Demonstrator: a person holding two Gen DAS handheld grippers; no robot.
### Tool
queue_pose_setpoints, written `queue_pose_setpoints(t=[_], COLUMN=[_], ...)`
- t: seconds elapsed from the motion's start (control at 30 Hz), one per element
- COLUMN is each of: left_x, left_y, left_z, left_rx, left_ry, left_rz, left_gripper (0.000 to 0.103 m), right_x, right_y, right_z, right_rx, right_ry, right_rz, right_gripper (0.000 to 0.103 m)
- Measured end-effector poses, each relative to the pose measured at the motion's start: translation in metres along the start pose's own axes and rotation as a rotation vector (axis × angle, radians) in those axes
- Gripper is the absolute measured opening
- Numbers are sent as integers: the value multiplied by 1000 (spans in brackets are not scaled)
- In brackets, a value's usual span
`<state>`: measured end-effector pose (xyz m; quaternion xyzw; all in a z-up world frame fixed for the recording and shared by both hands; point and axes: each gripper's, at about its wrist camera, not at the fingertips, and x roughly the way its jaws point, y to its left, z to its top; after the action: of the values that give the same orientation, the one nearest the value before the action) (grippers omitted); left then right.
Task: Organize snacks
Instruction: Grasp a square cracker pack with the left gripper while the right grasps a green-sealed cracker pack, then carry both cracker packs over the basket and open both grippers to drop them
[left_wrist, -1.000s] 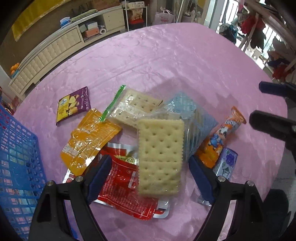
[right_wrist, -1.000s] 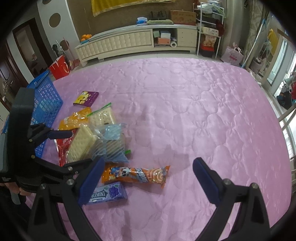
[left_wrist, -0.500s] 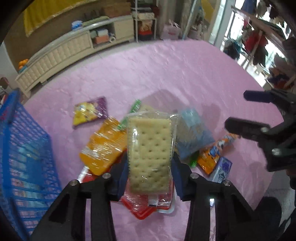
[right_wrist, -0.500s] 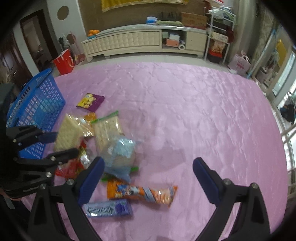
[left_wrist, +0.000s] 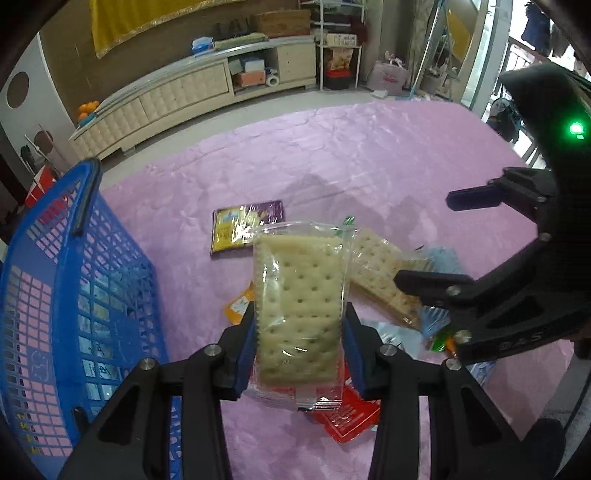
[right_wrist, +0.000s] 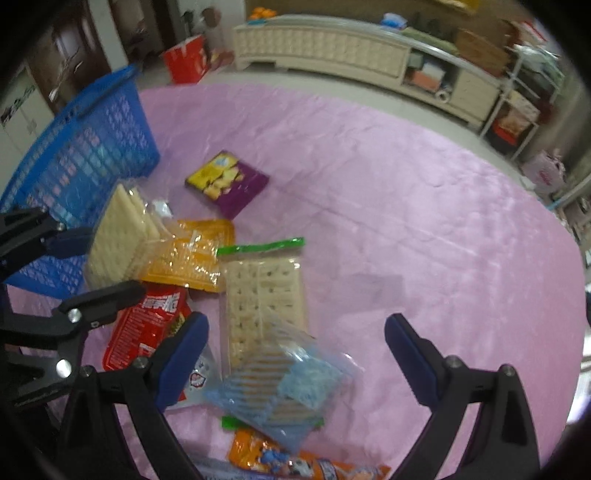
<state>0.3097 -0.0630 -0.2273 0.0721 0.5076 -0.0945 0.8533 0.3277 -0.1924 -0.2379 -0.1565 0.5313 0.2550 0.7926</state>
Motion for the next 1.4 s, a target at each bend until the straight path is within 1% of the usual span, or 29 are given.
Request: queue_pose_setpoints(t=[0.07, 0.17, 0.23, 0.3, 0.33, 0.37, 0.4, 0.43, 0.47, 0.6, 0.7, 0.83, 0.93, 1.03, 1.13, 1.2, 1.4], left_x=[1, 3, 4, 5, 6, 7, 8, 8, 9, 11, 6, -9, -24, -47, -71, -84, -130], left_y=[1, 3, 4, 6, 5, 2, 1, 1, 0, 2, -2, -11, -16, -18, -16, -9, 2], left_z=[-1, -3, -4, -4, -2, -1, 1, 1, 2, 3, 4, 0, -2, -3, -7, -8, -18], left_rx=[0, 7, 6, 2, 6, 7, 6, 2, 0, -6, -11, 0, 4, 4, 1, -8, -32], left_ry=[3, 10, 12, 16, 16, 16, 18, 19, 20, 25, 12, -6, -28, -60, -96, -114, -170], left_rz=[-7, -2, -2, -2, 0, 1, -3, -7, -7, -7, -19, -25, -34, -41, -49, -48, -49], left_gripper=[39, 39, 39, 39, 39, 39, 39, 39, 39, 39, 39, 39, 39, 39, 39, 39, 39], right_x=[9, 19, 25, 35, 40, 42, 41, 39, 36, 23, -1, -33, -55, -74, -97, -112, -157], right_y=[2, 5, 11, 15, 16, 18, 20, 23, 25, 26, 21, 17, 20, 31, 36, 44, 78], right_z=[3, 6, 10, 13, 13, 14, 14, 15, 16, 7, -6, -16, -19, -24, -16, -15, -9], right_rx=[-17, -19, -38, -65, -84, -97, -113, -125, -134, -117, -61, -22, -2, 3, -6, -16, -55], right_ry=[21, 34, 40, 71, 90, 94, 88, 86, 79, 32, -33, -101, -130, -153, -189, -212, -258], right_rz=[-5, 23, 33, 19, 18, 14, 13, 20, 17, -5, 12, 23, 22, 18, 8, 11, -29], right_gripper=[98, 97, 85, 84, 80, 80, 75, 63, 58, 57, 57, 57, 57, 57, 57, 57, 57])
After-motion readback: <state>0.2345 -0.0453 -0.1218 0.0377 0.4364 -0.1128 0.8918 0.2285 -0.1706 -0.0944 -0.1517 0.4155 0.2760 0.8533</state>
